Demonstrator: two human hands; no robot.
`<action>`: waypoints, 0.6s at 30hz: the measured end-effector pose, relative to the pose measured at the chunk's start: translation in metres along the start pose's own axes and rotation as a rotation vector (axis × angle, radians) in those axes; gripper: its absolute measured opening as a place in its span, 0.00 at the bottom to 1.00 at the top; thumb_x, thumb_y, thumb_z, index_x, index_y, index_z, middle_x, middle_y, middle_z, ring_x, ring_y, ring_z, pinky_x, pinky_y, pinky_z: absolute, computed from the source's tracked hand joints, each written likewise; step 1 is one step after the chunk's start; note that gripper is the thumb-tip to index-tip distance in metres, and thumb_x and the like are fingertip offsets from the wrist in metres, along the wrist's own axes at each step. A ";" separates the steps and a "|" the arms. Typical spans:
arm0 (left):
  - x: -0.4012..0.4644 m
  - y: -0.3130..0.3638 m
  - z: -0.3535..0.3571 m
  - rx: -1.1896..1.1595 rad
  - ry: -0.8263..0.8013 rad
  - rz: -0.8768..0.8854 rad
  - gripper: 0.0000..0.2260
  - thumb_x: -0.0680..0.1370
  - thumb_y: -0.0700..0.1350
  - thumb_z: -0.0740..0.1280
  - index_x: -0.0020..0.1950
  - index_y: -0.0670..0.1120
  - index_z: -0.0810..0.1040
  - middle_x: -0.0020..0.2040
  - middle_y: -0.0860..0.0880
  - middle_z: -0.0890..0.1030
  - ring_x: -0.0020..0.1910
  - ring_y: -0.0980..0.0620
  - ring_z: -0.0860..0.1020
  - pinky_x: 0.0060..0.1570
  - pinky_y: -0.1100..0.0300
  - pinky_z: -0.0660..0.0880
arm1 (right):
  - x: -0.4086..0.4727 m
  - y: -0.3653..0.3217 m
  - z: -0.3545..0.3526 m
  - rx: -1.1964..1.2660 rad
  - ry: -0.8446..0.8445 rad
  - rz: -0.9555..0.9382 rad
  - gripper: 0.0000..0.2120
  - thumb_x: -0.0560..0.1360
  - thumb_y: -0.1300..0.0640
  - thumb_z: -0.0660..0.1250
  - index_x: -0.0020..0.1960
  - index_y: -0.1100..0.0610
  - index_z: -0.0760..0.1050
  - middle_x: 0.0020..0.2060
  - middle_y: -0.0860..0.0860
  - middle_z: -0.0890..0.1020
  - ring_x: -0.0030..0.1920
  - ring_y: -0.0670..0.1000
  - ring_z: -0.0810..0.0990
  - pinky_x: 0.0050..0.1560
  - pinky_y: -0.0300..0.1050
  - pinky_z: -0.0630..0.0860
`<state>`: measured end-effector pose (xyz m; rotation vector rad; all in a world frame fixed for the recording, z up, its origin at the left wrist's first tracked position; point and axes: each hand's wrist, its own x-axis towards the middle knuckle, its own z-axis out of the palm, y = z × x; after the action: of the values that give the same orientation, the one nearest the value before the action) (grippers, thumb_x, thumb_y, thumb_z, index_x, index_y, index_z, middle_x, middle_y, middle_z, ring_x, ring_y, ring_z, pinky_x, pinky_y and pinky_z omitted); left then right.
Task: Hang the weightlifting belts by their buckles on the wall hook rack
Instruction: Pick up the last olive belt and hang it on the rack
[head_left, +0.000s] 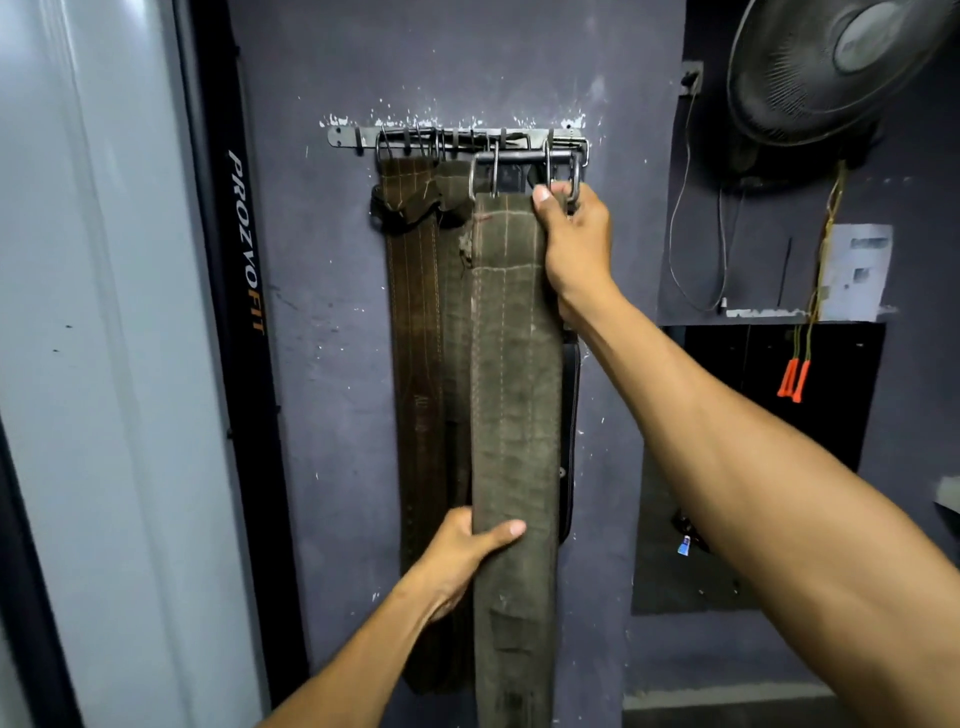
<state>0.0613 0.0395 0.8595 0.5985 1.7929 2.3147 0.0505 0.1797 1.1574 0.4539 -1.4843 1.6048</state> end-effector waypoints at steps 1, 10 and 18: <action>-0.003 -0.009 -0.001 -0.027 0.027 -0.012 0.19 0.69 0.48 0.81 0.56 0.39 0.86 0.57 0.38 0.87 0.54 0.44 0.86 0.56 0.53 0.83 | 0.003 -0.002 0.000 -0.009 -0.001 -0.002 0.09 0.80 0.56 0.69 0.44 0.50 0.71 0.38 0.49 0.77 0.41 0.49 0.75 0.48 0.47 0.73; -0.017 -0.069 -0.025 0.267 -0.029 -0.132 0.11 0.73 0.37 0.78 0.54 0.42 0.86 0.52 0.46 0.89 0.51 0.50 0.87 0.49 0.62 0.81 | 0.011 0.005 -0.009 0.043 -0.003 0.034 0.08 0.80 0.56 0.70 0.45 0.51 0.72 0.42 0.54 0.79 0.44 0.52 0.77 0.50 0.49 0.75; 0.012 -0.007 -0.017 0.173 -0.008 0.007 0.31 0.64 0.49 0.82 0.64 0.38 0.81 0.53 0.48 0.89 0.52 0.52 0.87 0.47 0.63 0.82 | -0.006 0.039 -0.018 0.026 -0.052 0.094 0.05 0.82 0.55 0.68 0.51 0.55 0.74 0.46 0.56 0.82 0.47 0.52 0.81 0.51 0.48 0.79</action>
<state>0.0432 0.0304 0.8517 0.6382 2.0048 2.1721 0.0284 0.1987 1.1253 0.4493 -1.5458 1.6989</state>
